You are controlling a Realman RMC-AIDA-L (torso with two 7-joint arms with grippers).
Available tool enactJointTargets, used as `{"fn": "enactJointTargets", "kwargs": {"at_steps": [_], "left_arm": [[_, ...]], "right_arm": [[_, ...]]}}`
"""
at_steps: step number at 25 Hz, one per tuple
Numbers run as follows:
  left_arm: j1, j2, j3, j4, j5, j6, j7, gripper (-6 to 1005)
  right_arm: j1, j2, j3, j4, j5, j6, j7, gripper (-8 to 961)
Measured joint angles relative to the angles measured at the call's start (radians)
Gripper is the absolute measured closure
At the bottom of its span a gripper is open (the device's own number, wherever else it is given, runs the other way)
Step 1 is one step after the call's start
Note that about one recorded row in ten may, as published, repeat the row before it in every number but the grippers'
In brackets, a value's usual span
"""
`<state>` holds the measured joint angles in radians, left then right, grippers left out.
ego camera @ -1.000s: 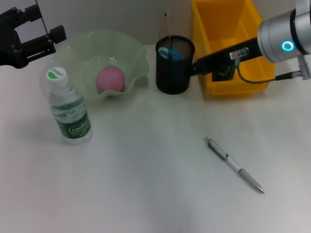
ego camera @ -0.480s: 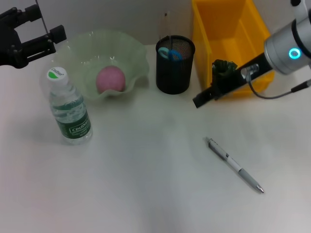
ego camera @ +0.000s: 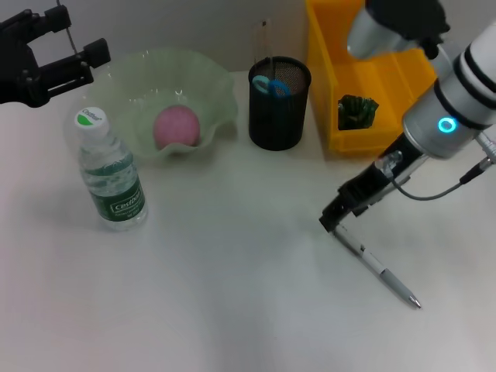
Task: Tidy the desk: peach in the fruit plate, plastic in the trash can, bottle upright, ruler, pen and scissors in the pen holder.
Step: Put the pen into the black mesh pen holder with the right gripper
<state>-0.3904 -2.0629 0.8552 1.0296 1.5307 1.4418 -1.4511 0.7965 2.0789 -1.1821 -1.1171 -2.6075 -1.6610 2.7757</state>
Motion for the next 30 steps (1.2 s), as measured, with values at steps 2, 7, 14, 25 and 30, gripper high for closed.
{"fn": "enactJointTargets", "kwargs": {"at_steps": [2, 7, 14, 25, 30], "left_arm": [[-0.001, 0.000, 0.000, 0.000, 0.000, 0.000, 0.000, 193], [-0.002, 0.000, -0.001, -0.001, 0.000, 0.000, 0.000, 193], [-0.002, -0.002, -0.003, -0.002, 0.000, 0.000, 0.006, 193], [-0.003, -0.002, -0.001, -0.003, 0.000, 0.000, 0.009, 194], [-0.004, 0.000, -0.001, -0.003, 0.000, 0.000, 0.009, 194]], "right_arm": [[0.017, -0.002, -0.009, 0.019, -0.016, -0.016, 0.009, 375], [0.051, 0.000, -0.021, 0.034, -0.077, -0.053, 0.020, 380], [0.082, -0.002, -0.074, 0.118, -0.096, -0.047, 0.016, 387], [0.083, 0.002, -0.116, 0.179, -0.131, -0.009, 0.016, 397], [0.093, 0.003, -0.153, 0.207, -0.139, 0.016, 0.021, 461]]}}
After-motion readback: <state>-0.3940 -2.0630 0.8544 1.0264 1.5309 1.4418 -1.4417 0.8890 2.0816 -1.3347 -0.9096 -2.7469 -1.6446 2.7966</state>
